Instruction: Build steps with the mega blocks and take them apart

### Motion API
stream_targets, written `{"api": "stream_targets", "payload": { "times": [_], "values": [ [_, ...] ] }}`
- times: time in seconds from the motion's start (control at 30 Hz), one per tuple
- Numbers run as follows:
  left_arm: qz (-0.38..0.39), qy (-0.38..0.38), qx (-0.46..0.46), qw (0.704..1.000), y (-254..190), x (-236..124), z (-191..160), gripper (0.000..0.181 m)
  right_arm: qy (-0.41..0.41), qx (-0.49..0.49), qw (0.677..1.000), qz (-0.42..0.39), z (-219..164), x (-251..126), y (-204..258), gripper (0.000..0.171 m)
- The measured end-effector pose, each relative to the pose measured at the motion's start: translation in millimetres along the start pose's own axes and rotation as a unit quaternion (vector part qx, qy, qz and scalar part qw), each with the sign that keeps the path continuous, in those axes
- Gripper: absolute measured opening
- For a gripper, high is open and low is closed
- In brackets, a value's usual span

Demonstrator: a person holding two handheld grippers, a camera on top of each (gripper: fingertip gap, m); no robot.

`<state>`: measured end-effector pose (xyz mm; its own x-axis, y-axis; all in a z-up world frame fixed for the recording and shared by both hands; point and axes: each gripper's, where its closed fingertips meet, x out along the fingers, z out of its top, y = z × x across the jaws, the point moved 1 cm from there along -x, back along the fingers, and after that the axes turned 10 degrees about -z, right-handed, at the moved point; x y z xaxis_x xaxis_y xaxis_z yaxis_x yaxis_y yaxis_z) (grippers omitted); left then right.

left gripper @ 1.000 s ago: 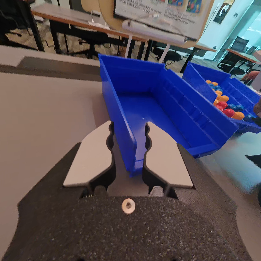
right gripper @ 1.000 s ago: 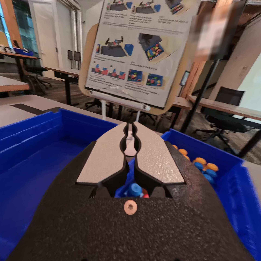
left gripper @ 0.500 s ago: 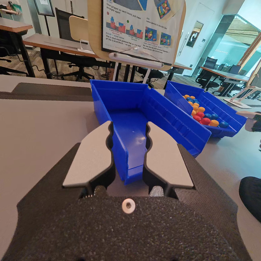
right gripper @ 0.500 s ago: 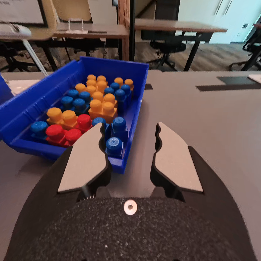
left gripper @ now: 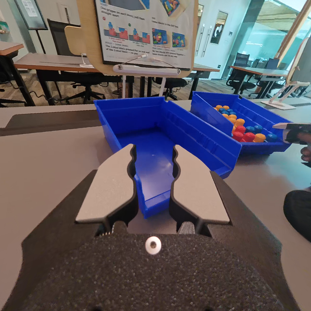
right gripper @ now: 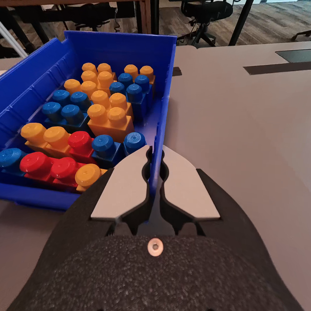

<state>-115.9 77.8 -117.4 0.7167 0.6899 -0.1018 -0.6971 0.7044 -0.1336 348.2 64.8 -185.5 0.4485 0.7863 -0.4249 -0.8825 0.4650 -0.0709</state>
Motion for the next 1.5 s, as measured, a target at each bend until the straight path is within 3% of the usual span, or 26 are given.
{"api": "stream_targets", "payload": {
  "times": [0.13, 0.3, 0.5, 0.67, 0.83, 0.93, 1.07, 1.23, 1.5],
  "values": [
    [-0.032, 0.004, 0.027, 0.999, -24, 6, 0, 0.037, -0.005, -0.004, 1.0, 0.008, -17, -33, -17, 0.006],
    [-0.135, 0.039, 0.071, 0.988, -93, 19, -12, 0.035, -0.012, 0.014, 1.0, 0.023, -32, -69, -31, 0.004],
    [-0.216, 0.103, 0.114, 0.964, -180, 48, -56, 0.04, -0.019, 0.028, 0.999, 0.04, -42, -92, -31, 0.005],
    [-0.237, 0.153, 0.106, 0.954, -216, 85, -90, 0.055, -0.023, 0.03, 0.998, 0.043, -47, -100, -29, 0.005],
    [-0.209, 0.179, 0.155, 0.949, -224, 119, -100, 0.024, -0.041, 0.016, 0.998, 0.047, -43, -108, -26, 0.004],
    [-0.168, 0.192, 0.205, 0.945, -219, 126, -99, 0.019, -0.064, -0.013, 0.997, 0.032, -38, -115, -26, 0.004],
    [-0.156, 0.153, 0.231, 0.948, -220, 118, -77, 0.016, -0.088, -0.002, 0.996, 0.036, -27, -130, -24, 0.003],
    [-0.135, 0.102, 0.266, 0.949, -213, 90, -25, 0.017, -0.151, 0.002, 0.987, 0.055, 16, -167, -4, 0.003],
    [-0.035, 0.031, 0.253, 0.966, -148, 16, 53, 0.013, -0.194, 0.015, 0.968, 0.159, 67, -213, 91, 0.008]
  ]
}}
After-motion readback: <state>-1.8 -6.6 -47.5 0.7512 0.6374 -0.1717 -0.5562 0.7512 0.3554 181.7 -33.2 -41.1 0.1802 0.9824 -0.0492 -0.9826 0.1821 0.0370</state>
